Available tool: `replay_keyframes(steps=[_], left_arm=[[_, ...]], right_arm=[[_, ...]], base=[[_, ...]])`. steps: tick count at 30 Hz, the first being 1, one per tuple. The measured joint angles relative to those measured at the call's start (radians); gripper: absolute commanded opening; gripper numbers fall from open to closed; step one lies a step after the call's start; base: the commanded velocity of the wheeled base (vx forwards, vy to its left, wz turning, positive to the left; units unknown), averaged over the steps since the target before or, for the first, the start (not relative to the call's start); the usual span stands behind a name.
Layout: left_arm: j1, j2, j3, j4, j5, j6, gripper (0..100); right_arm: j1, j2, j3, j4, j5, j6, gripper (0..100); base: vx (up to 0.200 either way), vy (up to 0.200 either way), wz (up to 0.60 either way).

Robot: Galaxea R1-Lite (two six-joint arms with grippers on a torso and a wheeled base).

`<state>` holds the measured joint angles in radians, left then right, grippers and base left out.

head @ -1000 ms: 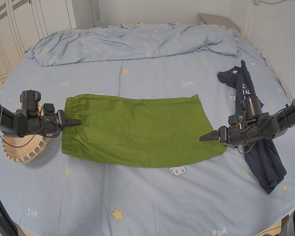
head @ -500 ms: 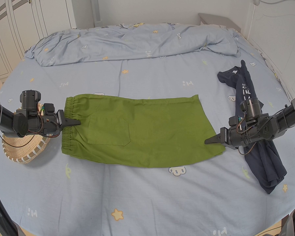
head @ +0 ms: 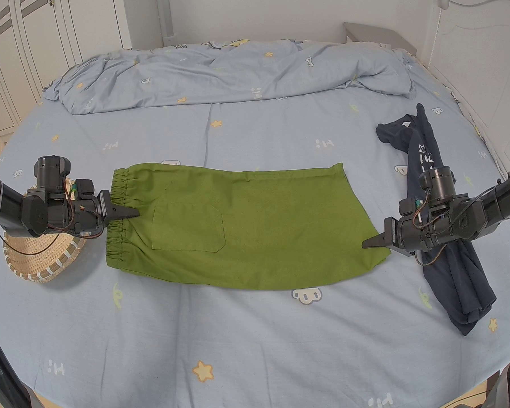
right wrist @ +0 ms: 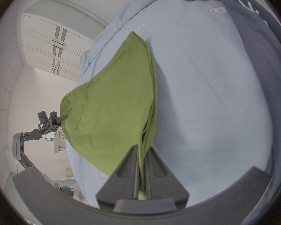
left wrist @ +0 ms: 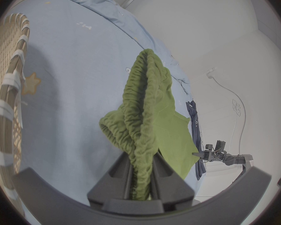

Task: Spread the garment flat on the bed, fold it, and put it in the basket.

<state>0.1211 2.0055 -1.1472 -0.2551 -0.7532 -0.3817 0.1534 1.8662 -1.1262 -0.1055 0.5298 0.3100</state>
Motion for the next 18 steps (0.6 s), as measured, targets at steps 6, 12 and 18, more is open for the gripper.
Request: replay_keyframes(steps=[6, 12, 18], left_arm=[[0.001, -0.044, 0.003, 0.157, 0.000, 0.015, 0], [-0.001, -0.085, 0.066, 0.193, 0.000, 0.072, 0], [0.001, -0.121, 0.183, 0.193, 0.003, 0.121, 0]], right_arm=[[0.017, -0.086, 0.015, 0.115, -0.006, -0.002, 0], [0.028, -0.160, 0.123, 0.147, -0.033, -0.021, 0], [0.037, -0.225, 0.280, 0.120, -0.047, -0.037, 0]], base=[[0.000, 0.000, 0.00], [0.000, 0.000, 0.00], [0.000, 0.000, 0.00]])
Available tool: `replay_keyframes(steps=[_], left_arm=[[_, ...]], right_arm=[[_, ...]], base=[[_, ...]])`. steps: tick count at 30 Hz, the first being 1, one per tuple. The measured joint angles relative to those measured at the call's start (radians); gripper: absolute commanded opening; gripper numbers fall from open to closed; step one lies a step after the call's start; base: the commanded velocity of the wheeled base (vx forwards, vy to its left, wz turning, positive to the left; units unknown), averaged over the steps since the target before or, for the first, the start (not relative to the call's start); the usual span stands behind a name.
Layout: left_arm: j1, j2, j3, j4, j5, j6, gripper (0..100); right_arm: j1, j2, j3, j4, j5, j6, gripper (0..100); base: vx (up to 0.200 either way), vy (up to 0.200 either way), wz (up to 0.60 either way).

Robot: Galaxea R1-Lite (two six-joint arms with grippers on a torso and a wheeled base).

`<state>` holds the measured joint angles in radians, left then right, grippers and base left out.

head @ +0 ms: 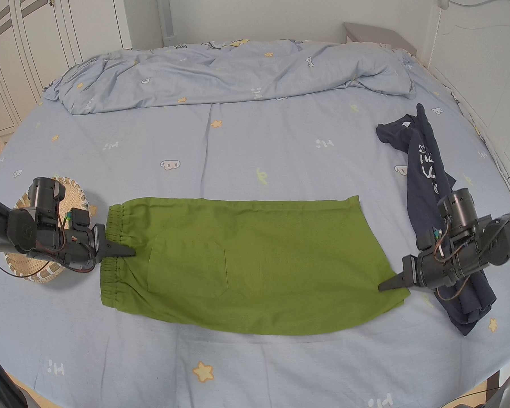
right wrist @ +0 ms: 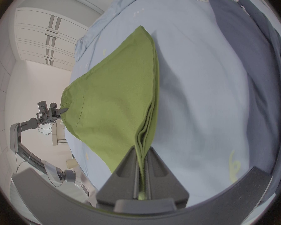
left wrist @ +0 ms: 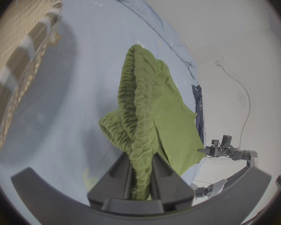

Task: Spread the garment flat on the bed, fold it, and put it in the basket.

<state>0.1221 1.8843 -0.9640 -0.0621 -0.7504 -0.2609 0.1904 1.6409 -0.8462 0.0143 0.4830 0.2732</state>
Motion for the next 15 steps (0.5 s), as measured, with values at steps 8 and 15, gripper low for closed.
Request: replay_keyframes(steps=[8, 15], left_arm=[[-0.002, -0.080, 0.180, -0.002, 0.003, 0.024, 0], [0.001, -0.152, 0.289, -0.002, 0.007, 0.058, 0]], right_arm=[[0.029, -0.107, 0.227, -0.068, -0.008, -0.001, 0], [0.035, -0.190, 0.343, -0.080, -0.009, -0.004, 0]], base=[[0.000, 0.000, 0.00], [0.000, 0.000, 0.00]])
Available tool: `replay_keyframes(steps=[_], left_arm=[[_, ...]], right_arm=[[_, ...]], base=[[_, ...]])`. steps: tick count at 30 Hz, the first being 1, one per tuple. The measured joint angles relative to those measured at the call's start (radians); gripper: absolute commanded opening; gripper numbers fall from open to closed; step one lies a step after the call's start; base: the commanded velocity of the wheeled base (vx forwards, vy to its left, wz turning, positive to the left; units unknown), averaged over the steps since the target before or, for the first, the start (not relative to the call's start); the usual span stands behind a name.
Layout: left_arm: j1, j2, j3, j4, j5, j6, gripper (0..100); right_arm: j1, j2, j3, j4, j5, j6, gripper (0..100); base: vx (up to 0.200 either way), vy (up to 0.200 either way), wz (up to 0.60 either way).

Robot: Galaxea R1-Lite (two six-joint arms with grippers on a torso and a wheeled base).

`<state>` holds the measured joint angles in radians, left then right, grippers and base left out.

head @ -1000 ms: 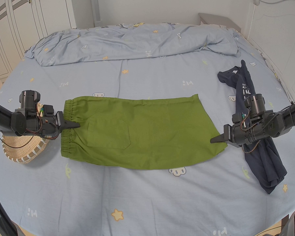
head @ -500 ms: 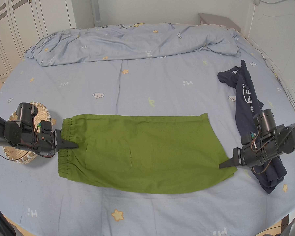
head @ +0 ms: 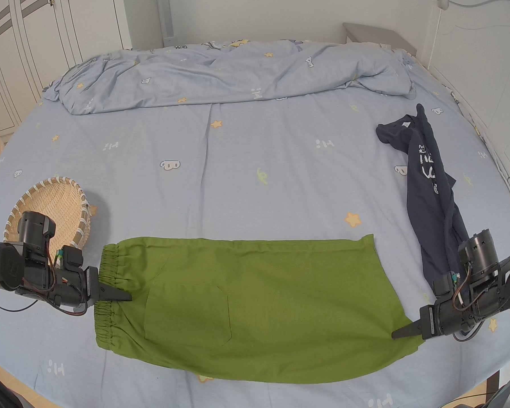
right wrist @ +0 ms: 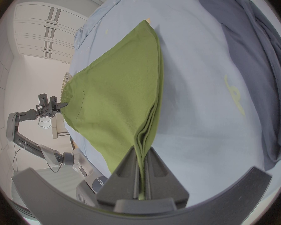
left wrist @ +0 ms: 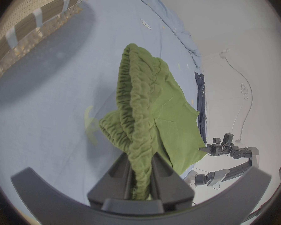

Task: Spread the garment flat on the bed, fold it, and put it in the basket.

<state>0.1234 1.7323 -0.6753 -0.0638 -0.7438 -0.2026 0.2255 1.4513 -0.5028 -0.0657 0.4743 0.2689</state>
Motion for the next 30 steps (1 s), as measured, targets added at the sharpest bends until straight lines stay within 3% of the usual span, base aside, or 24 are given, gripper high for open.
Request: replay_keyframes(steps=[14, 15, 24, 30], left_arm=[[0.030, -0.023, 0.052, 0.010, 0.001, 0.051, 0], [0.032, -0.022, 0.054, 0.011, 0.001, 0.052, 0], [0.024, -0.025, 0.056, 0.027, -0.002, 0.052, 0], [0.012, -0.059, 0.012, 0.177, 0.001, 0.049, 0]], right_arm=[[0.003, -0.033, 0.116, -0.086, 0.001, -0.001, 0], [0.003, -0.030, 0.119, -0.088, 0.001, -0.002, 100], [-0.001, -0.010, 0.127, -0.127, 0.000, 0.008, 100], [-0.022, -0.031, 0.065, -0.130, -0.033, 0.027, 100]], base=[[0.000, 0.000, 0.00], [0.000, 0.000, 0.00], [0.000, 0.000, 0.00], [0.000, 0.000, 0.00]])
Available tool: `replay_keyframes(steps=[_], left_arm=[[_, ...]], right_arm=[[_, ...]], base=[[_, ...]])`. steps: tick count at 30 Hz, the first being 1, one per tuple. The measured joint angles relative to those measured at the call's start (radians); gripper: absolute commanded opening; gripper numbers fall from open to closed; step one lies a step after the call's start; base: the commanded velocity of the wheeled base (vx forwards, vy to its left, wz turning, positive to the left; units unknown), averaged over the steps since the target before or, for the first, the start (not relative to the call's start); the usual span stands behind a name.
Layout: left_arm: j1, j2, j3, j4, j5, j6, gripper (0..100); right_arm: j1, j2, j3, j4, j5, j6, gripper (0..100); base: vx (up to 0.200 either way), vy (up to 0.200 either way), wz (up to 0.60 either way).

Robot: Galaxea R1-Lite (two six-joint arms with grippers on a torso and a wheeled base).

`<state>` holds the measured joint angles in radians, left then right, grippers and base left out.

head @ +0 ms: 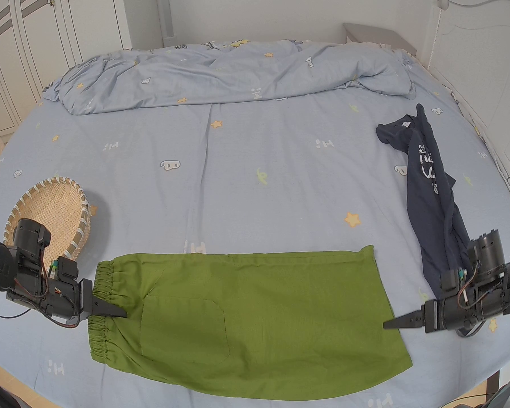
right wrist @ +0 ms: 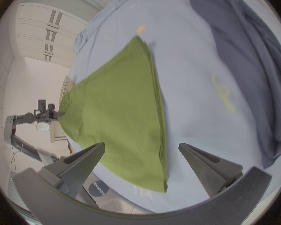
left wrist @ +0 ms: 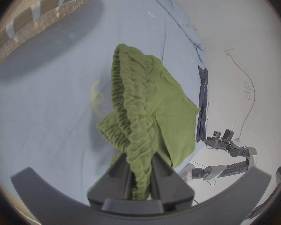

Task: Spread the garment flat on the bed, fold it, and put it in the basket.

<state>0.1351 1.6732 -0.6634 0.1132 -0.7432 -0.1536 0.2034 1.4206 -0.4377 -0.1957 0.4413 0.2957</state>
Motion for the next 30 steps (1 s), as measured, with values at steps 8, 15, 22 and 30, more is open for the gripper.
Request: replay_keyframes(steps=[8, 15, 22, 30], left_arm=[[0.022, -0.085, -0.190, 0.323, 0.070, 0.000, 0], [0.104, -0.138, -0.274, 0.380, 0.105, 0.056, 0], [0.067, -0.164, -0.327, 0.486, 0.129, 0.037, 0], [-0.129, -0.199, -0.490, 0.607, 0.229, -0.098, 0]], right_arm=[[-0.061, -0.058, -0.242, 0.079, -0.038, 0.053, 100], [-0.106, -0.154, -0.317, 0.180, -0.046, 0.066, 100], [-0.101, -0.222, -0.323, 0.215, -0.048, 0.066, 100], [-0.093, -0.247, -0.325, 0.220, -0.049, 0.066, 100]], base=[[0.000, 0.000, 0.00], [0.000, 0.000, 0.00], [0.000, 0.000, 0.00], [0.000, 0.000, 0.00]])
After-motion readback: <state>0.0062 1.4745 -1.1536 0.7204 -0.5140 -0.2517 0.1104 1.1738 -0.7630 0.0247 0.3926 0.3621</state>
